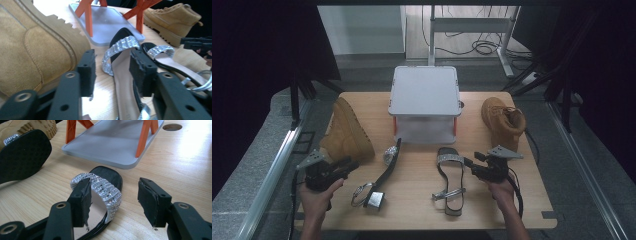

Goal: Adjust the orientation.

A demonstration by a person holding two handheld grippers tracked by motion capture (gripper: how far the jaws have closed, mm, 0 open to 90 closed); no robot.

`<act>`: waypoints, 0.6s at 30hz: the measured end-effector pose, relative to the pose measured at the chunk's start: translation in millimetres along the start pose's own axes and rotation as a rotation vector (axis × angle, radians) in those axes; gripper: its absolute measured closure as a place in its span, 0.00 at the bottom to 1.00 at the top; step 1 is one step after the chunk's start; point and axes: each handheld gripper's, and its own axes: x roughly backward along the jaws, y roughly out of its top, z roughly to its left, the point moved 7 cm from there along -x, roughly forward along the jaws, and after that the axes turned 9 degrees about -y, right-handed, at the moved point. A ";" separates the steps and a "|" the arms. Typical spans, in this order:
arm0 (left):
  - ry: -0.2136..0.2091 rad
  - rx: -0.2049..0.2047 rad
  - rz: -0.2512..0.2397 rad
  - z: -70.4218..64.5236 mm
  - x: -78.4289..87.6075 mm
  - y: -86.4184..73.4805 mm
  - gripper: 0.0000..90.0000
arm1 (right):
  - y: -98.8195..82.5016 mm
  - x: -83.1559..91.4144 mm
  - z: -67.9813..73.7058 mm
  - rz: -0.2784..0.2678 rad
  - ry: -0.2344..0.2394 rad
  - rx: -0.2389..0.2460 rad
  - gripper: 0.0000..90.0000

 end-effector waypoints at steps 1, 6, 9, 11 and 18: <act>-0.006 -0.003 0.004 -1.5 1.4 0.5 0.69 | 0.0 1.6 0.7 -0.003 -0.003 -0.001 0.49; -0.016 0.001 0.035 -3.9 1.8 0.0 0.92 | 1.0 6.5 0.0 -0.015 -0.009 -0.003 0.48; -0.016 0.003 0.059 -4.6 -0.8 -1.7 0.99 | 1.8 7.0 -0.5 -0.017 -0.009 -0.005 0.48; -0.022 0.006 0.082 -4.8 -4.7 -3.6 1.00 | 0.5 5.4 -2.2 -0.003 -0.023 0.005 0.48; -0.050 -0.001 0.122 -9.6 -20.2 -6.5 1.00 | -6.0 4.0 -2.3 0.020 -0.028 0.008 0.47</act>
